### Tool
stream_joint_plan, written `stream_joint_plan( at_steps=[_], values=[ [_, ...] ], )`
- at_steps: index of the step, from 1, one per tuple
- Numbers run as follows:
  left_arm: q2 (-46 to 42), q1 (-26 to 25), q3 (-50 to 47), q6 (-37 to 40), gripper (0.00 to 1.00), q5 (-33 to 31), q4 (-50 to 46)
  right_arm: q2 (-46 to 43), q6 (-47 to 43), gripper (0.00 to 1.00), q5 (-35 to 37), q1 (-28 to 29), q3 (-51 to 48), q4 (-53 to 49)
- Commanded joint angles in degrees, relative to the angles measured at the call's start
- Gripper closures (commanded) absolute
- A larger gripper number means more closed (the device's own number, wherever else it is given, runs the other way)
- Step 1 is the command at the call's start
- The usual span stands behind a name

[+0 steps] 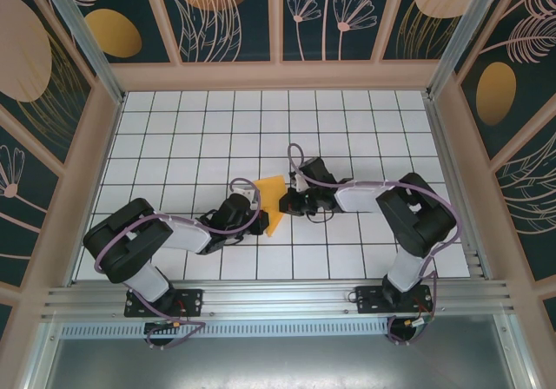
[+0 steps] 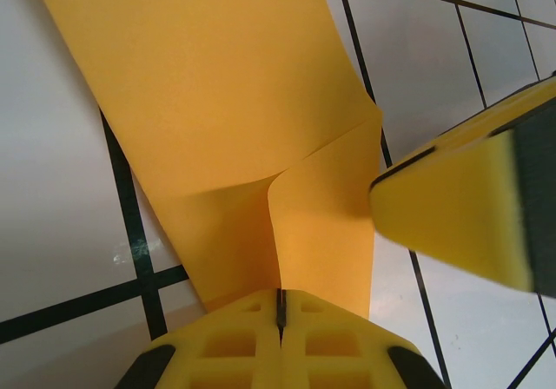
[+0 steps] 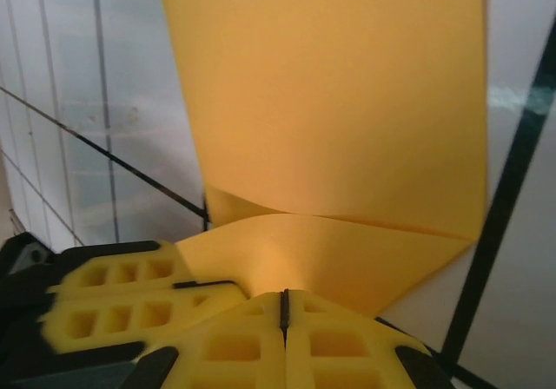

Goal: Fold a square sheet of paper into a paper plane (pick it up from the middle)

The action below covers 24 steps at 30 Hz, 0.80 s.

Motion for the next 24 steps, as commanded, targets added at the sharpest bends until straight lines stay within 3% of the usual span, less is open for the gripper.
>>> stream_joint_plan(
  at_steps=[1,13,24],
  values=[
    [0.69,0.08,-0.81,-0.58,1.0,1.0,-2.45,3.06,1.0,0.93,2.08,0.08,-1.1,0.59],
    [0.83,0.13,-1.16,-0.83,1.0,0.81,-2.13,-4.36,1.6,0.92,-1.87,1.78,-2.19,0.87],
    [1.08,0.1,-0.91,-0.69,1.0,1.21,-2.09,0.91,5.36,0.93,-0.01,3.24,-5.5,6.78]
  ],
)
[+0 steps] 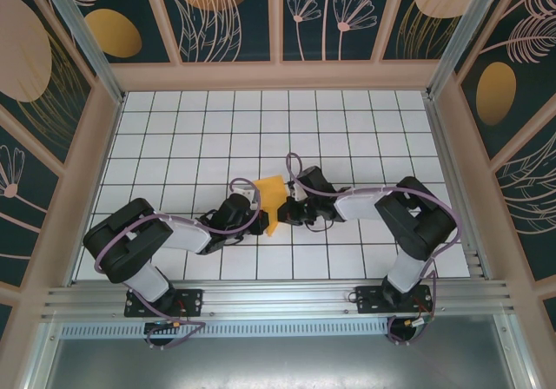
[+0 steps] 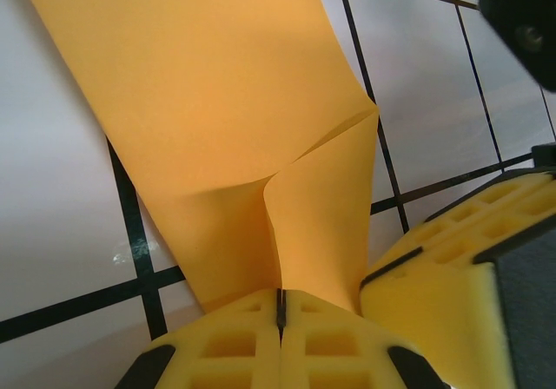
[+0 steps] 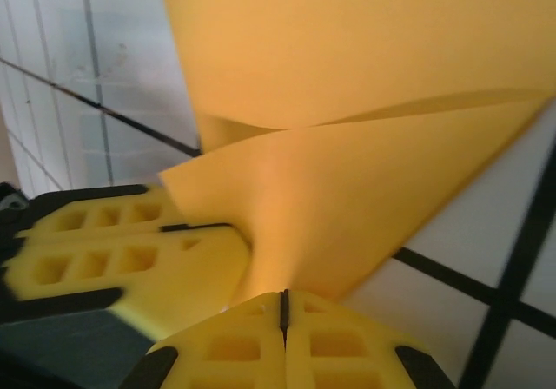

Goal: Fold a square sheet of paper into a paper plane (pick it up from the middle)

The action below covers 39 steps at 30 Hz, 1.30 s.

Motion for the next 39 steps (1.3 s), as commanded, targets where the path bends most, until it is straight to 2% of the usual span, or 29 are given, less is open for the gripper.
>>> stream_joint_plan(
  at_steps=[1,7,13,22,26,35,39],
  values=[
    [1.12,0.08,-0.87,-0.51,1.0,1.12,-2.16,2.97,1.18,0.93,0.85,0.21,-1.03,2.11],
    [0.86,0.1,-1.0,-0.61,1.0,1.18,-2.15,-0.09,0.53,0.93,1.79,0.19,-1.16,-0.11],
    [0.85,0.11,-1.07,-0.77,1.0,1.08,-1.97,-3.83,1.46,0.93,-0.46,1.35,-0.92,0.68],
    [0.85,0.07,-0.96,-0.88,1.0,1.09,-2.13,1.45,3.75,0.93,-1.05,2.8,-1.68,4.58],
    [0.89,0.08,-0.81,-0.77,1.0,1.08,-2.27,3.41,2.94,0.93,0.7,3.02,-1.72,2.24],
    [0.67,0.08,-1.05,-0.59,1.0,1.23,-2.3,-3.09,2.5,0.93,0.03,4.52,-1.06,0.97],
    [0.76,0.08,-1.13,-0.68,1.0,1.26,-2.08,-2.89,3.52,0.93,-1.11,5.37,-1.33,2.32]
  ],
)
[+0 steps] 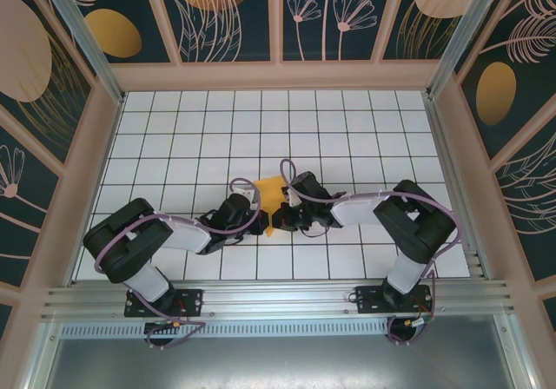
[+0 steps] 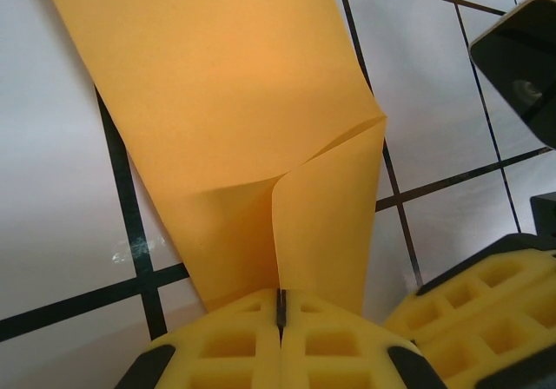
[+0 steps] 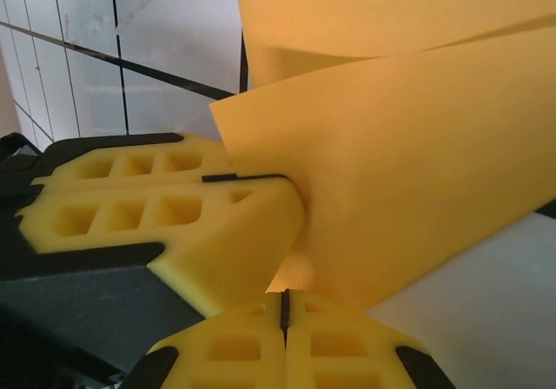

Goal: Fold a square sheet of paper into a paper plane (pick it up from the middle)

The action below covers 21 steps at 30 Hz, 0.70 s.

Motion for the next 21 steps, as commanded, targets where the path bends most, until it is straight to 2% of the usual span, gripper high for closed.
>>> stream_joint_plan(
  at_steps=[1,8,13,21],
  values=[
    [0.78,0.09,-1.1,-0.64,1.0,1.09,-2.01,-1.21,0.96,0.92,-1.06,1.17,-0.68,0.72],
    [0.96,0.07,-1.09,-0.73,1.0,1.15,-1.94,2.86,2.11,0.93,-1.31,1.62,-1.66,3.82],
    [0.92,0.13,-1.84,-1.14,1.0,1.18,-1.28,4.14,1.95,0.94,1.96,1.48,-2.58,1.83],
    [1.13,0.08,-2.5,-1.61,1.0,1.43,-0.14,-1.86,2.81,0.93,-0.8,2.12,-4.01,5.65]
  ],
)
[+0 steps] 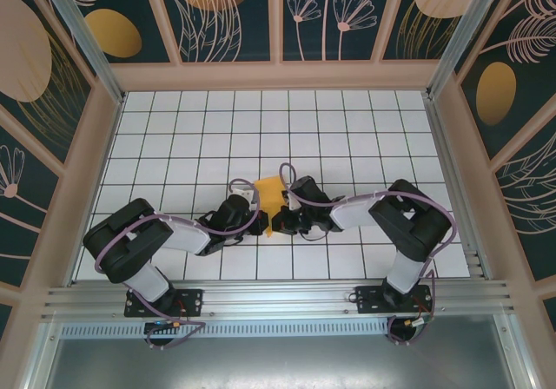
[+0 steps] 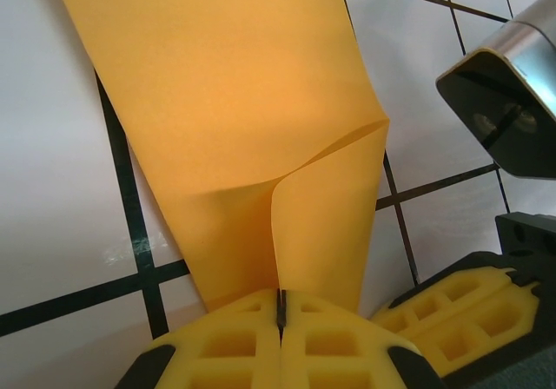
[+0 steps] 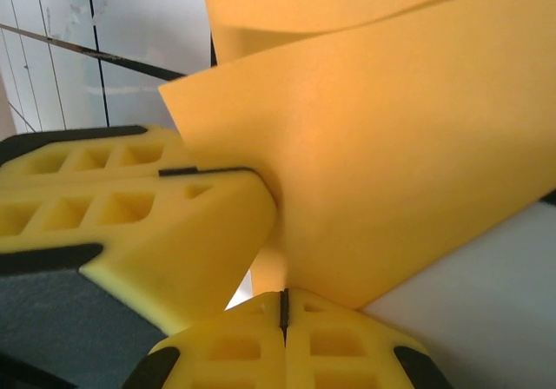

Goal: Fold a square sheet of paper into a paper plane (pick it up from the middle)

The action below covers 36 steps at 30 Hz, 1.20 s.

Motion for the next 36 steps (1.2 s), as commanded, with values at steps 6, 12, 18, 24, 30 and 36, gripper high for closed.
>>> stream_joint_plan(
  at_steps=[6,12,18,24,30,36],
  values=[
    [1.07,0.08,-1.4,-0.94,1.0,1.56,-2.13,-3.73,3.59,0.93,-2.43,1.51,-3.59,5.9],
    [0.89,0.07,-1.56,-0.93,1.0,1.78,-2.22,-2.21,5.68,0.93,-2.46,1.61,-4.0,9.84],
    [0.83,0.13,-1.47,-0.92,1.0,1.7,-2.22,-0.79,5.54,0.93,-1.82,1.62,-2.54,9.0],
    [0.96,0.07,-1.56,-1.0,1.0,1.82,-1.96,1.02,5.74,0.93,-1.71,1.6,-2.87,9.47],
    [0.9,0.08,-1.58,-1.0,1.0,1.93,-1.87,2.77,4.85,0.94,1.18,1.77,-2.25,4.45],
    [0.86,0.14,-1.71,-1.1,1.0,1.77,-1.78,1.44,3.2,0.95,1.52,1.95,-2.25,1.04]
  ],
)
